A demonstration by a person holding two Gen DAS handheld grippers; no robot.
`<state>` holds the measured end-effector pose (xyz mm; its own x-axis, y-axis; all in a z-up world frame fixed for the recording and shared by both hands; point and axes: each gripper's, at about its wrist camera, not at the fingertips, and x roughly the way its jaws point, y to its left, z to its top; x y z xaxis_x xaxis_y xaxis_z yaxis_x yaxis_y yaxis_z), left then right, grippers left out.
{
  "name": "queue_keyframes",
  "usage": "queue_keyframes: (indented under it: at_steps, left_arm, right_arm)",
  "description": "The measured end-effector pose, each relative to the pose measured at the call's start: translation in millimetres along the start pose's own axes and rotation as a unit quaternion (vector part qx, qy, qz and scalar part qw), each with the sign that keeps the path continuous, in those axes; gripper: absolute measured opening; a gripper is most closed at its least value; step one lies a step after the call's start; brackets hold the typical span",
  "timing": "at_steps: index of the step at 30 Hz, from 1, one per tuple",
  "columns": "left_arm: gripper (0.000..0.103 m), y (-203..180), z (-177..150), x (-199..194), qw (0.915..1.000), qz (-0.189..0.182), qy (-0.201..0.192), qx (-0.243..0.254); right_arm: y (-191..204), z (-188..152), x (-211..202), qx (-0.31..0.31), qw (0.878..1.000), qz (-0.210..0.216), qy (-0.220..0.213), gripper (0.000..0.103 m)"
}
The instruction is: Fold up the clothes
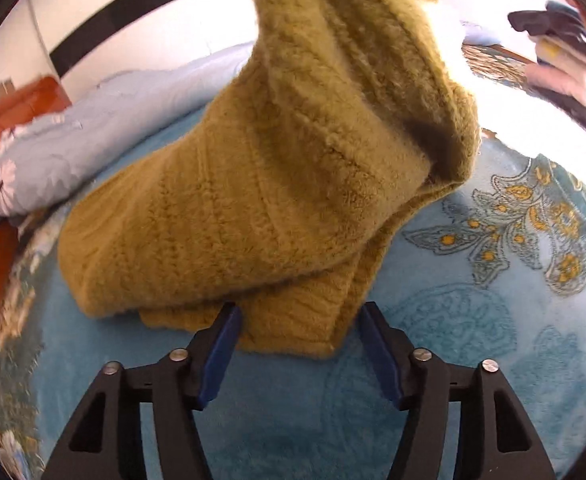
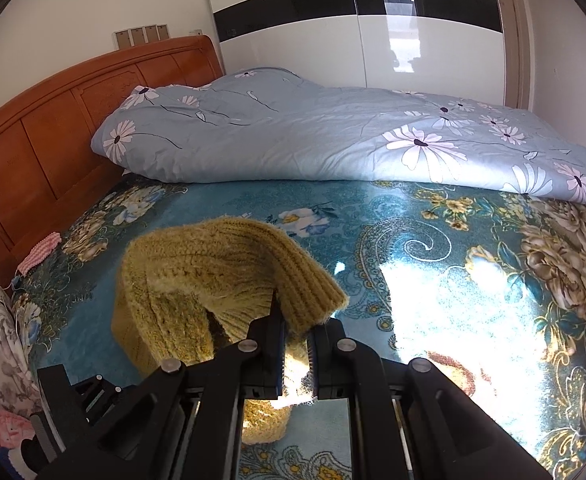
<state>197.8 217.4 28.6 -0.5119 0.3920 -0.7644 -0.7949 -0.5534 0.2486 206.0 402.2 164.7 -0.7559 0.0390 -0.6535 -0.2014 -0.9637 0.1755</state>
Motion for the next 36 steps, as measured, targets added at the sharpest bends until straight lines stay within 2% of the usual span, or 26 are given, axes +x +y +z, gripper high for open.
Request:
queue_keyframes:
  at_steps: [2,4,5,8,12,15,19,26,29,32,36]
  left_arm:
    - [0.067,-2.1,1.9,1.7,0.9999,0.006,-0.005,0.014]
    - [0.056,-0.2,4.8,2.9,0.9999,0.0,-0.006,0.01]
    - [0.035,1.4,6.2,2.9,1.0,-0.004,-0.007,0.006]
    - [0.01,6.2,9.7,-5.1,0.9998,-0.004,-0.018,-0.006]
    - [0.009,29.5,20.0,-40.6,0.9964,0.046,-0.064,-0.03]
    - [0.008,75.2,34.3,-83.2,0.9862,0.095,-0.113,-0.075]
    - [0.008,139.5,54.7,-143.1,0.9635,0.163,-0.173,-0.123]
    - [0.008,223.1,70.6,-242.5,0.9231,0.238,-0.249,-0.171]
    - [0.008,233.4,75.7,-278.4,0.9116,0.241,-0.28,-0.18]
    - [0.008,219.5,72.4,-308.6,0.9034,0.248,-0.304,-0.172]
    - [0.008,207.8,52.8,-341.9,0.9012,0.226,-0.331,-0.163]
  right_arm:
    - [-6.0,-1.4,4.3,0.007,1.0,0.002,0.003,0.009]
    - [-12.1,-2.8,8.5,0.015,1.0,0.003,0.005,0.009]
    - [-15.1,-3.6,10.7,0.018,1.0,0.004,0.007,0.009]
    - [-20.6,-4.9,14.8,0.029,0.999,0.008,0.008,0.009]
    - [-25.6,-1.3,8.2,0.045,0.999,0.019,-0.007,0.009]
    - [-30.4,7.7,-8.9,0.067,0.997,0.025,-0.031,0.009]
    - [-26.4,29.5,-46.1,0.079,0.993,0.029,-0.081,0.008]
    - [-4.6,70.7,-108.5,0.059,0.986,-0.007,-0.154,0.008]
    - [-3.6,80.2,-132.4,0.06,0.983,-0.017,-0.173,0.008]
    - [2.6,78.9,-159.5,0.051,0.979,-0.029,-0.195,0.008]
    - [13.9,69.5,-202.5,0.021,0.972,-0.042,-0.229,0.008]
